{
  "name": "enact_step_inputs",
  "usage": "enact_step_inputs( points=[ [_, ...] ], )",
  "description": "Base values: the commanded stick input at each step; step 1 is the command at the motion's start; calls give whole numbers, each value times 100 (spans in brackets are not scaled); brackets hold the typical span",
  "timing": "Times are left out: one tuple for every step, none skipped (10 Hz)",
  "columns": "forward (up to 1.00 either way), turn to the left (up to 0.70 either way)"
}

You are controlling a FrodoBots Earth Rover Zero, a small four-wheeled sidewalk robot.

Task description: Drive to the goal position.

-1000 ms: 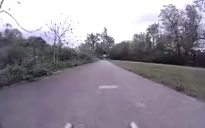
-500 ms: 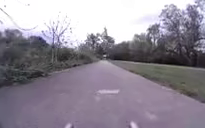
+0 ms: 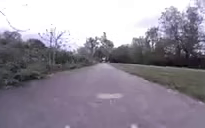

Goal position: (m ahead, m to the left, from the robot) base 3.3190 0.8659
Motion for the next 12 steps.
enact_step_inputs(
  points=[
    [70,0],
    [70,0],
    [70,0],
    [70,0],
    [70,0],
    [70,0],
    [70,0],
    [70,0],
    [70,0],
    [70,0],
    [70,0],
    [70,0]
  ],
)
